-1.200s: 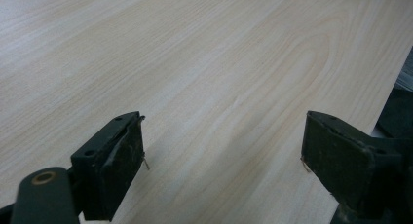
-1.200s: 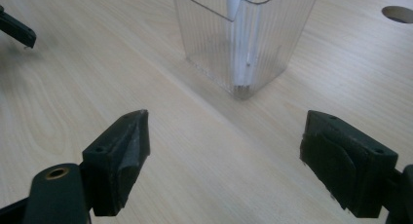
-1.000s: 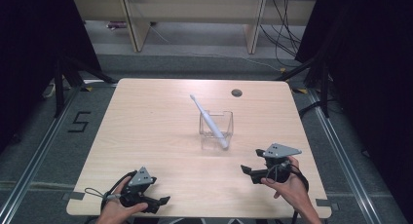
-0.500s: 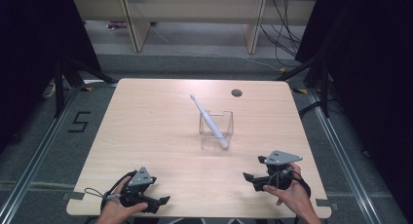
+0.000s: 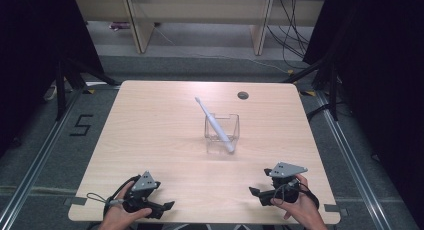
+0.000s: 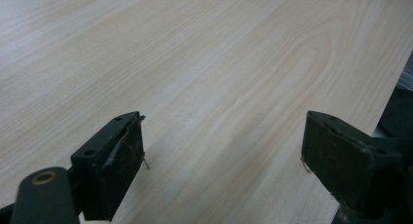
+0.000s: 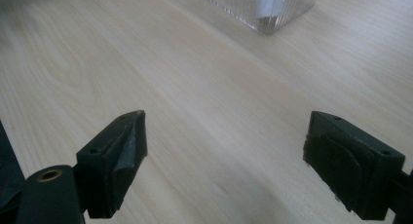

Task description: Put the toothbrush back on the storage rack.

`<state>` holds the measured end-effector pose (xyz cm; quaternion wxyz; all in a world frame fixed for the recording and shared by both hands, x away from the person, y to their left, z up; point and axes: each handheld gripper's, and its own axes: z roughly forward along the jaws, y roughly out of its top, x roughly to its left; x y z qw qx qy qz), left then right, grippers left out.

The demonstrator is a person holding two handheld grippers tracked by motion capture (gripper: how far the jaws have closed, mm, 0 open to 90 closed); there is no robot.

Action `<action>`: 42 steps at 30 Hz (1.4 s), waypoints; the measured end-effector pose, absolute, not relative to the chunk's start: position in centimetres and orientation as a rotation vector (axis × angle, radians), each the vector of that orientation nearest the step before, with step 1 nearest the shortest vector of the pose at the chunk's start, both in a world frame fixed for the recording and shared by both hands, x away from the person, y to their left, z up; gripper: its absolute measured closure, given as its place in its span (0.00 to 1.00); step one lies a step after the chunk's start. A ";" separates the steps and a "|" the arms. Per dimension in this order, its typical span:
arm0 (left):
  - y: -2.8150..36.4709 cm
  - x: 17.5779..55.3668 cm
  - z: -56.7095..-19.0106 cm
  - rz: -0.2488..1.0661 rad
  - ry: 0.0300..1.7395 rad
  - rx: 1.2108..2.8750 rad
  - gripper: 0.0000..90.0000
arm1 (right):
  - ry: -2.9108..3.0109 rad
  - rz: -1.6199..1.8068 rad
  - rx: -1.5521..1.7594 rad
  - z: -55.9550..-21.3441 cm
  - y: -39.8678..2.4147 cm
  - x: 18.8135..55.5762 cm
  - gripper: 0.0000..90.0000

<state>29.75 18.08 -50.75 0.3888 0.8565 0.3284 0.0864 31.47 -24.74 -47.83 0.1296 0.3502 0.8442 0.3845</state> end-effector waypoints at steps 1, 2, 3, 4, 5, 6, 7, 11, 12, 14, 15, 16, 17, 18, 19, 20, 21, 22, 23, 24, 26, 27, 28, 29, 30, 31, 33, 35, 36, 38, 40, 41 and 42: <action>18.1 29.7 -50.8 0.217 0.836 2.178 0.17 | 2.461 1.108 1.002 -47.9 -24.8 31.5 0.18; 18.1 29.7 -50.8 0.218 0.835 2.178 0.17 | 2.475 1.109 1.010 -48.0 -24.9 31.4 0.18; 18.1 29.8 -50.7 0.219 0.834 2.179 0.17 | 2.459 1.109 0.991 -48.1 -24.9 31.4 0.18; 18.1 29.8 -50.7 0.218 0.836 2.178 0.17 | 2.468 1.102 1.010 -48.1 -25.0 31.2 0.18; 18.1 29.8 -50.7 0.219 0.835 2.179 0.17 | 2.483 1.107 1.001 -48.2 -25.0 31.2 0.18; 18.1 29.7 -50.7 0.219 0.834 2.178 0.17 | 2.472 1.098 1.054 -48.2 -25.0 30.9 0.18; 18.1 29.7 -50.7 0.212 0.835 2.172 0.17 | 2.467 1.097 1.012 -48.3 -25.2 31.0 0.18; 18.1 29.7 -50.7 0.207 0.832 2.177 0.17 | 2.465 1.103 1.021 -48.3 -25.6 30.6 0.18; 18.1 29.7 -50.7 0.210 0.834 2.174 0.17 | 2.467 1.108 1.032 -48.3 -25.6 30.5 0.18; 18.0 29.7 -50.7 0.204 0.836 2.173 0.17 | 2.445 1.107 1.012 -48.2 -26.0 30.3 0.18; 17.9 29.6 -50.8 0.197 0.848 2.155 0.17 | 2.443 1.114 1.045 -48.2 -26.0 30.1 0.18; 18.0 29.6 -50.8 0.199 0.837 2.170 0.17 | 2.447 1.117 1.026 -48.2 -26.2 30.2 0.18; 18.0 29.7 -50.7 0.201 0.834 2.174 0.17 | 2.442 1.122 1.092 -48.2 -26.2 29.8 0.18; 18.0 29.7 -50.7 0.202 0.834 2.174 0.17 | 2.430 1.122 1.030 -48.2 -26.4 30.1 0.18; 18.0 29.7 -50.7 0.204 0.837 2.172 0.17 | 2.444 1.129 1.038 -48.2 -26.5 30.0 0.18; 18.1 29.7 -50.8 0.213 0.836 2.172 0.17 | 2.436 1.127 1.037 -48.2 -26.6 29.9 0.18; 18.1 29.7 -50.8 0.214 0.837 2.173 0.17 | 2.418 1.130 1.048 -48.2 -26.7 29.8 0.18; 18.1 29.7 -50.7 0.204 0.833 2.177 0.17 | 2.425 1.127 1.047 -48.2 -26.8 29.7 0.18; 18.0 29.7 -50.8 0.203 0.837 2.173 0.17 | 2.427 1.121 1.069 -48.2 -26.9 29.5 0.18; 18.0 29.6 -50.8 0.202 0.839 2.168 0.17 | 2.431 1.138 1.058 -48.4 -26.9 29.6 0.18; 18.0 29.7 -50.7 0.206 0.833 2.175 0.17 | 2.436 1.131 1.055 -48.4 -27.0 29.4 0.18; 18.0 29.7 -50.7 0.206 0.835 2.173 0.17 | 2.427 1.132 1.075 -48.5 -27.0 29.2 0.18; 18.0 29.7 -50.7 0.207 0.833 2.173 0.17 | 2.433 1.129 1.060 -48.5 -27.0 29.2 0.18; 18.0 29.7 -50.7 0.207 0.833 2.172 0.17 | 2.445 1.138 1.045 -48.5 -27.1 29.3 0.18; 18.0 29.7 -50.7 0.208 0.834 2.172 0.17 | 2.435 1.131 1.052 -48.6 -27.0 29.1 0.18; 18.0 29.7 -50.7 0.215 0.837 2.169 0.17 | 2.442 1.127 1.048 -48.7 -26.9 29.1 0.18; 18.0 29.7 -50.7 0.217 0.833 2.172 0.17 | 2.461 1.121 1.038 -48.9 -26.9 29.1 0.18; 18.0 29.7 -50.7 0.218 0.833 2.173 0.17 | 2.473 1.106 1.025 -48.9 -26.9 29.0 0.18; 18.0 29.7 -50.7 0.217 0.833 2.173 0.17 | 2.478 1.106 1.023 -48.9 -26.9 29.0 0.18; 17.9 29.5 -50.7 0.199 0.840 2.155 0.17 | 2.482 1.103 1.022 -48.9 -27.0 29.0 0.18; 17.9 29.5 -50.7 0.202 0.839 2.156 0.17 | 2.461 1.107 1.025 -48.9 -27.0 28.9 0.18; 17.9 29.5 -50.7 0.203 0.838 2.158 0.17 | 2.456 1.103 1.032 -48.9 -27.0 28.8 0.18; 17.9 29.5 -50.7 0.204 0.838 2.158 0.17 | 2.457 1.090 1.025 -48.8 -27.1 28.8 0.18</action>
